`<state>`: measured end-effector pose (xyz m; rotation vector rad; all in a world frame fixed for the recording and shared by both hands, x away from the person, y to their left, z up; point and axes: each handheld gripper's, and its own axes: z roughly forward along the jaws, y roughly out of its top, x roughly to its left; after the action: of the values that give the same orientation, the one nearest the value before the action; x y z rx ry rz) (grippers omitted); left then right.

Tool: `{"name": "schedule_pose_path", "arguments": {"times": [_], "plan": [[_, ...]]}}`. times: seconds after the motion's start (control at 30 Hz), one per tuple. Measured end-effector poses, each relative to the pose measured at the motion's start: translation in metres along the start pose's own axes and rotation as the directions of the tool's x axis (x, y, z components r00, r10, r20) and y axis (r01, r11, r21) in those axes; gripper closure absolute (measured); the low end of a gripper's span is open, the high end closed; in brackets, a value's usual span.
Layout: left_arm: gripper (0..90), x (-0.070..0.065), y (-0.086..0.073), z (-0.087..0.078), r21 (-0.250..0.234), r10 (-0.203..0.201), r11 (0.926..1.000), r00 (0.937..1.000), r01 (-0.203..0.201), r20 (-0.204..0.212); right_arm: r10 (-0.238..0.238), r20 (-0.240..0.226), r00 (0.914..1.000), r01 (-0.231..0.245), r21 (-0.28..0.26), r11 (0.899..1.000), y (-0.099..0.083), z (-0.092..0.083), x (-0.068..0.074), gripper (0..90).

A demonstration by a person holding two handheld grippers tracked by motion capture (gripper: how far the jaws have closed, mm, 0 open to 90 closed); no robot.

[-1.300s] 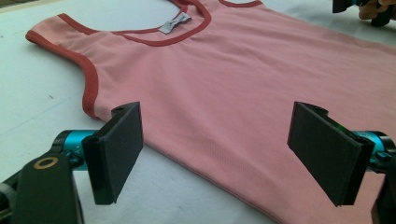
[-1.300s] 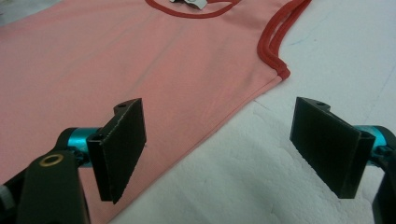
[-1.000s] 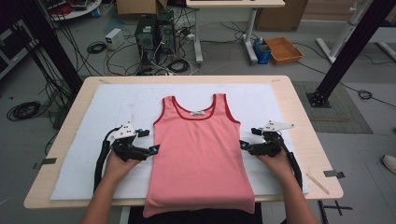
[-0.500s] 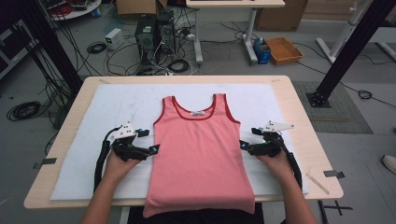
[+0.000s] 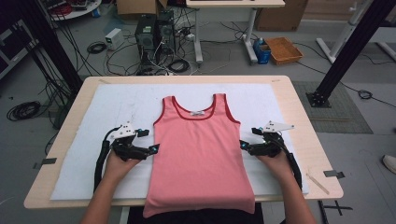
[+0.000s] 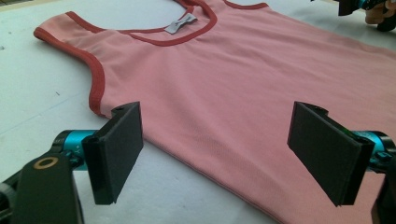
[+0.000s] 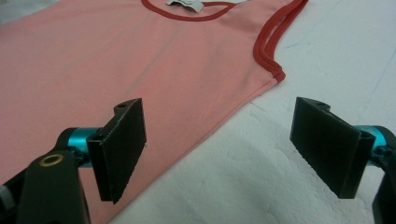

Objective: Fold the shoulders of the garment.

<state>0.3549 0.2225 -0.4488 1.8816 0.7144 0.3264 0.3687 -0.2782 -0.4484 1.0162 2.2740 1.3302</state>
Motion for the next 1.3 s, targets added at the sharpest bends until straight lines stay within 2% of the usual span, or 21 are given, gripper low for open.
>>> {"name": "schedule_pose_path", "arguments": {"times": [0.13, 0.23, 0.33, 0.4, 0.53, 0.77, 0.87, 1.03, 1.2, 1.3], "plan": [[18.5, 0.0, 0.0, 0.0, 0.001, -0.001, 1.0, 1.0, 0.001, -0.003, 0.014, -0.011, 0.9998, -0.014, -0.006, 1.0, 0.0, -0.001, -0.002, 18.1], [18.5, 0.001, 0.0, 0.0, -0.003, -0.016, 0.9999, 0.9998, 0.016, -0.012, 0.003, 0.003, 1.0, -0.003, 0.015, 1.0, 0.003, -0.004, -0.002, 18.2], [18.4, 0.002, 0.0, -0.001, -0.008, -0.028, 0.9996, 0.9995, 0.028, -0.013, 0.004, 0.008, 1.0, -0.004, -0.004, 1.0, 0.009, -0.008, -0.001, 18.2], [18.5, 0.002, 0.0, -0.001, -0.007, -0.026, 0.9996, 0.9996, 0.026, -0.013, -0.009, 0.01, 0.9999, 0.009, -0.007, 1.0, 0.014, -0.01, 0.0, 18.2], [18.5, 0.0, 0.0, 0.0, 0.0, -0.009, 1.0, 0.9998, 0.009, -0.02, -0.002, 0.01, 0.9999, 0.002, -0.024, 1.0, 0.027, -0.012, 0.003, 18.2], [18.5, 0.002, 0.0, -0.001, -0.007, -0.027, 0.9996, 0.9995, 0.027, -0.015, -0.02, 0.017, 0.9997, 0.02, 0.015, 1.0, 0.046, -0.003, 0.004, 18.2], [18.5, 0.001, 0.0, -0.001, -0.003, -0.02, 0.9998, 0.9996, 0.02, -0.017, -0.02, 0.016, 0.9997, 0.019, 0.026, 0.999, 0.056, 0.001, 0.002, 18.2], [18.5, 0.003, 0.0, -0.001, -0.01, -0.038, 0.9992, 0.9991, 0.038, -0.02, -0.01, 0.019, 0.9998, 0.009, 0.041, 0.999, 0.075, 0.009, -0.006, 18.2], [18.5, 0.002, 0.0, 0.0, -0.002, -0.026, 0.9997, 0.9994, 0.026, -0.022, 0.019, 0.031, 0.9993, -0.021, 0.046, 0.999, 0.09, 0.02, -0.013, 18.2], [18.5, 0.002, 0.0, 0.0, -0.005, -0.03, 0.9996, 0.9994, 0.029, -0.019, 0.019, 0.038, 0.9991, -0.022, 0.058, 0.998, 0.097, 0.028, -0.014, 18.2]]}}
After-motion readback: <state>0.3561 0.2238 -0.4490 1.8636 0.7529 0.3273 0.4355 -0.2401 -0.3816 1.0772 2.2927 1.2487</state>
